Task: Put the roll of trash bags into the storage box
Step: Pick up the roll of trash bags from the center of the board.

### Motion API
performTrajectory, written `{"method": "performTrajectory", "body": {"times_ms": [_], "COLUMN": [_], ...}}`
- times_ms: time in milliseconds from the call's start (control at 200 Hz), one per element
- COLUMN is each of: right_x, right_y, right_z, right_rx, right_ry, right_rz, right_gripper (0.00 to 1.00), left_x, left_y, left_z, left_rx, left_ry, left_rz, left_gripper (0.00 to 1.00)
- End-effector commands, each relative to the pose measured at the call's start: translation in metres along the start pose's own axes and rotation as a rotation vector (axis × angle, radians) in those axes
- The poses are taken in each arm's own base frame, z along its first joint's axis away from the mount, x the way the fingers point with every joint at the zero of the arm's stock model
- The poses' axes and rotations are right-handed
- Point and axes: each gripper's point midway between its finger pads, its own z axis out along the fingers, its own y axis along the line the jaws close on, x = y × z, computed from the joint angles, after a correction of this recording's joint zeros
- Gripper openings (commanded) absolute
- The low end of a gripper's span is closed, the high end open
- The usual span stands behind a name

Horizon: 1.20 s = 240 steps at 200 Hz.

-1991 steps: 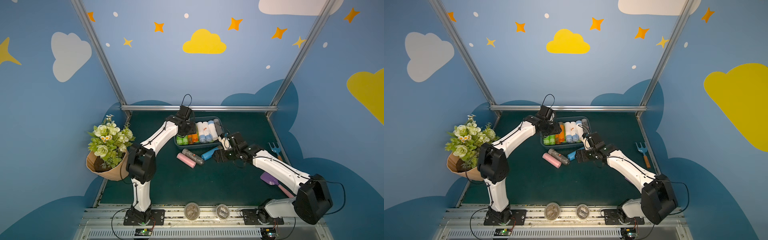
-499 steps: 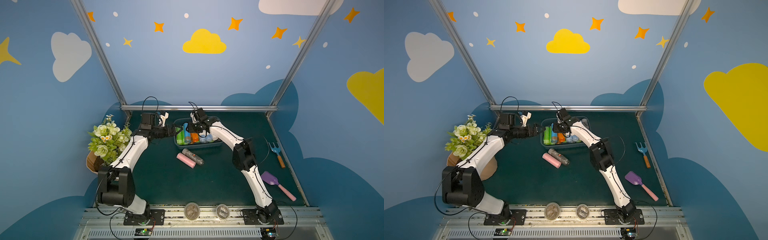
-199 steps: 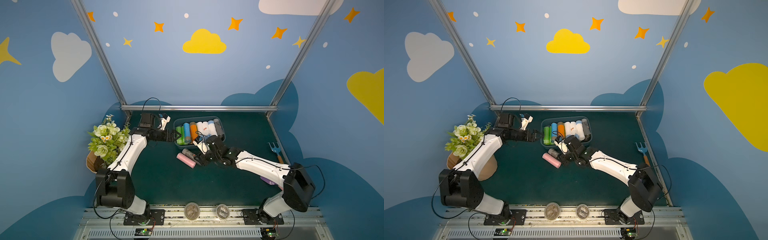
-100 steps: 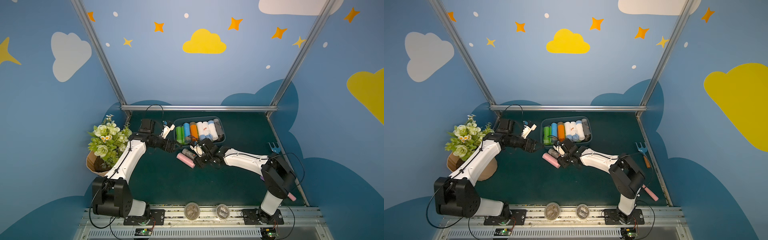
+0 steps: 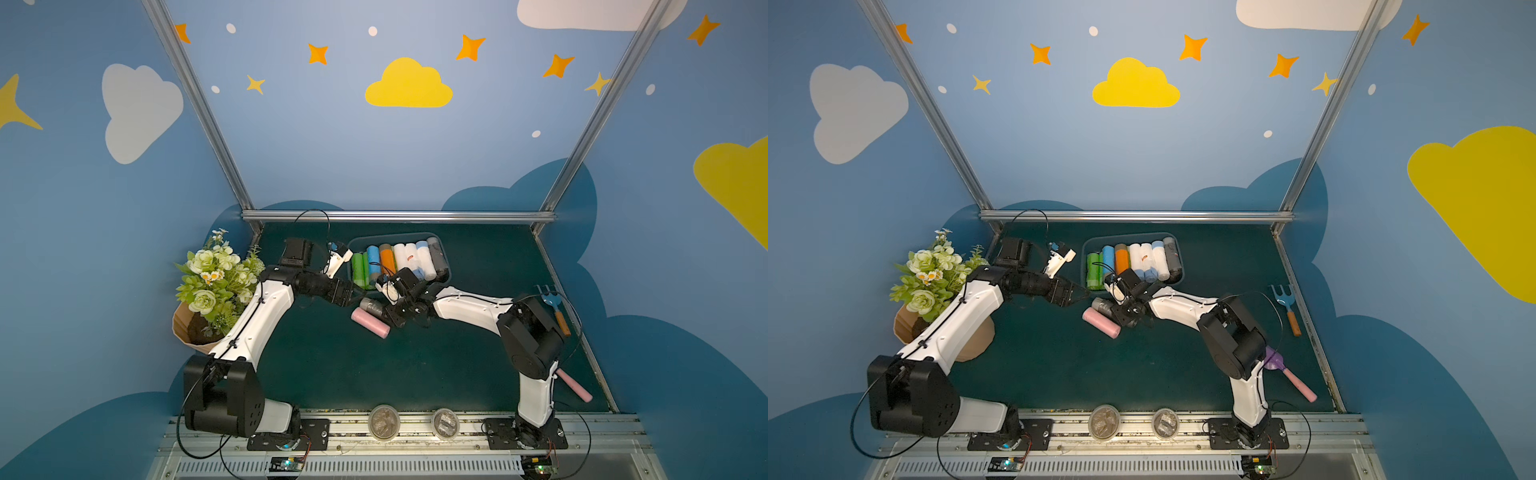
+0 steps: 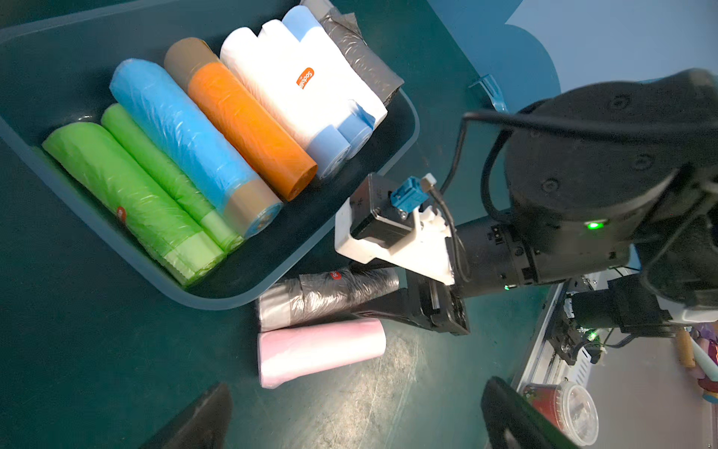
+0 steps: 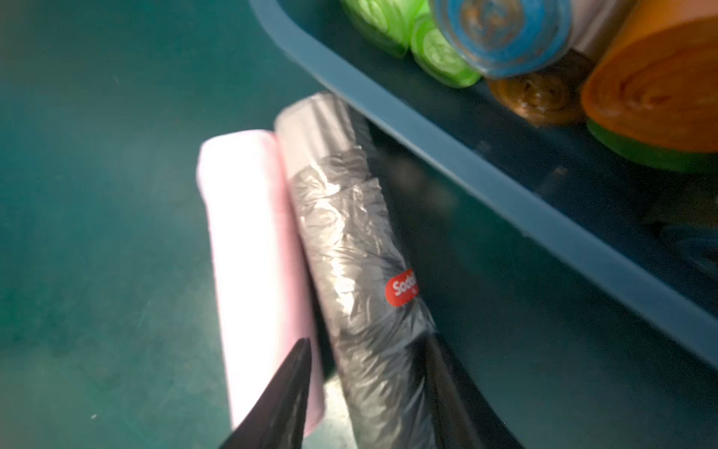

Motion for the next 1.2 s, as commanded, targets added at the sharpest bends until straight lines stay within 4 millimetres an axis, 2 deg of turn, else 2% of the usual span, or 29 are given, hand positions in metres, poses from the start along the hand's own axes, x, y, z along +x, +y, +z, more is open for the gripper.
{"method": "performTrajectory", "body": {"times_ms": [0,175,350,601,826,966,1196], "right_x": [0.013,0.021,0.026,0.034,0.053,0.064,0.061], "right_y": [-0.006,-0.007,-0.007,-0.002,-0.001,-0.005,-0.002], "right_z": [0.013,0.024,0.02,0.015,0.001,-0.01,-0.042], "right_rx": [-0.005,-0.019,-0.024,-0.046,-0.051,-0.02,-0.007], "right_ry": [0.066,0.105,0.112,0.133,0.136,0.122,0.056], "right_rz": [0.032,0.032,0.008,-0.007,0.004,0.024,0.034], "right_gripper": [0.46,0.36,0.28,0.18,0.12,0.1,0.1], "left_x": [-0.007,-0.013,-0.024,-0.028,-0.03,-0.037,-0.04], "left_y": [-0.008,-0.006,-0.003,0.004,0.013,0.027,0.046], "left_z": [-0.009,-0.013,-0.018,-0.025,-0.026,-0.028,-0.031], "left_rx": [0.005,-0.015,-0.036,-0.102,-0.151,-0.215,-0.3], "left_ry": [-0.024,-0.047,-0.102,-0.146,-0.154,-0.171,-0.16], "left_rz": [0.04,0.041,0.046,0.07,0.055,-0.008,-0.087], "left_gripper": [1.0,1.0,1.0,1.0,1.0,1.0,1.0]}}
